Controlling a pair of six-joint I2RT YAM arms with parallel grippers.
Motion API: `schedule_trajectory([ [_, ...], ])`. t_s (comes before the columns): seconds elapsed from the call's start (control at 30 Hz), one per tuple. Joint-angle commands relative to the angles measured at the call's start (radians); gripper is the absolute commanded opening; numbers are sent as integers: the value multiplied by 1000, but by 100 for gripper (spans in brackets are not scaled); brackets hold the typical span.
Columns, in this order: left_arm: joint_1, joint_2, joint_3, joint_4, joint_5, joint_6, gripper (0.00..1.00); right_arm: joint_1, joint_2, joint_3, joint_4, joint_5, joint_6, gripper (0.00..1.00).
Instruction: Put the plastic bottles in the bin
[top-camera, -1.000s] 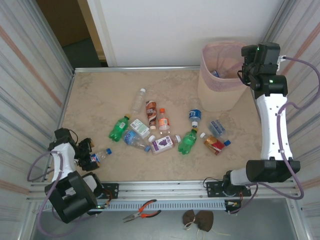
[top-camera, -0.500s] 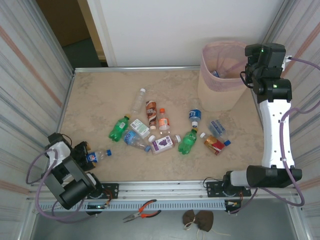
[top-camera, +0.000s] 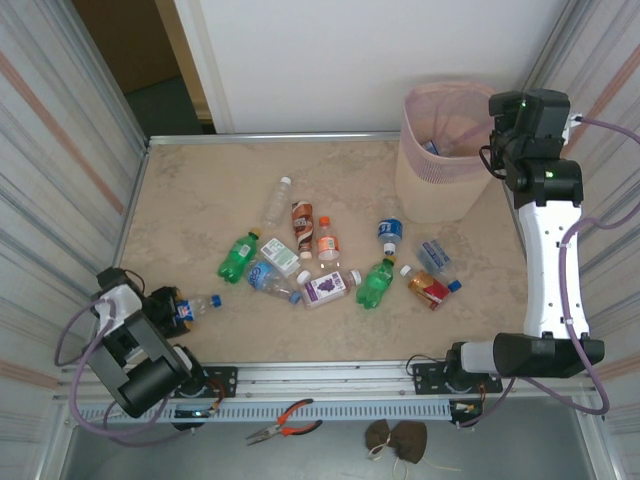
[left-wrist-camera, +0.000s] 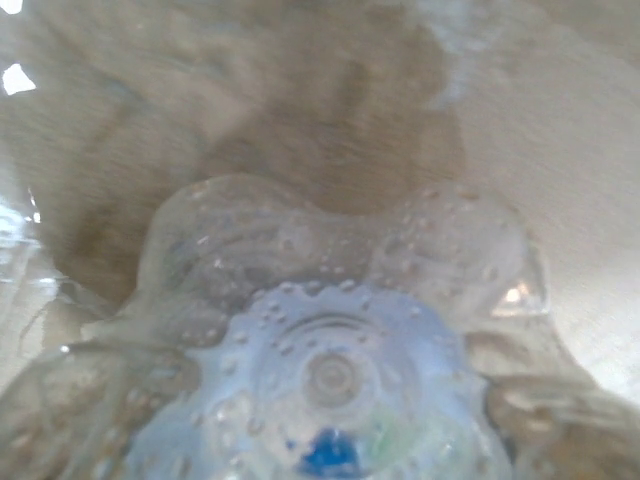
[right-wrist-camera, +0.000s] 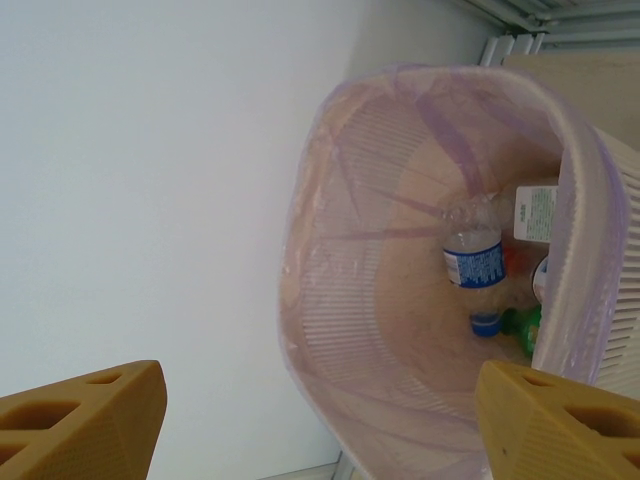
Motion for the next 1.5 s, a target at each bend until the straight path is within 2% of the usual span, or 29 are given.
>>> schedule_trajectory([
  [0.0, 4, -57, 31, 6, 48, 46, 62, 9, -35, -19, 8, 20, -26, 79],
  [0.27, 3, -161, 86, 64, 155, 74, 58, 15, -54, -37, 39, 12, -59, 78],
  [0.43, -48, -206, 155, 201, 231, 137, 59, 33, -61, -78, 194, -124, -247, 75],
  [0.67, -233, -250, 239, 471, 242, 200, 58, 70, -74, -182, 463, -465, -470, 72],
  [0.8, -371, -236, 322, 593, 287, 324, 60, 108, -67, -212, 574, -663, -554, 70],
  [0.9, -473, -219, 367, 712, 349, 406, 60, 155, -55, -218, 608, -761, -632, 70],
  [1.23, -754, -174, 538, 822, 462, 641, 60, 325, -59, -277, 670, -972, -872, 72],
  [1.47, -899, -156, 632, 816, 520, 763, 59, 450, -91, -335, 647, -1060, -1085, 83],
])
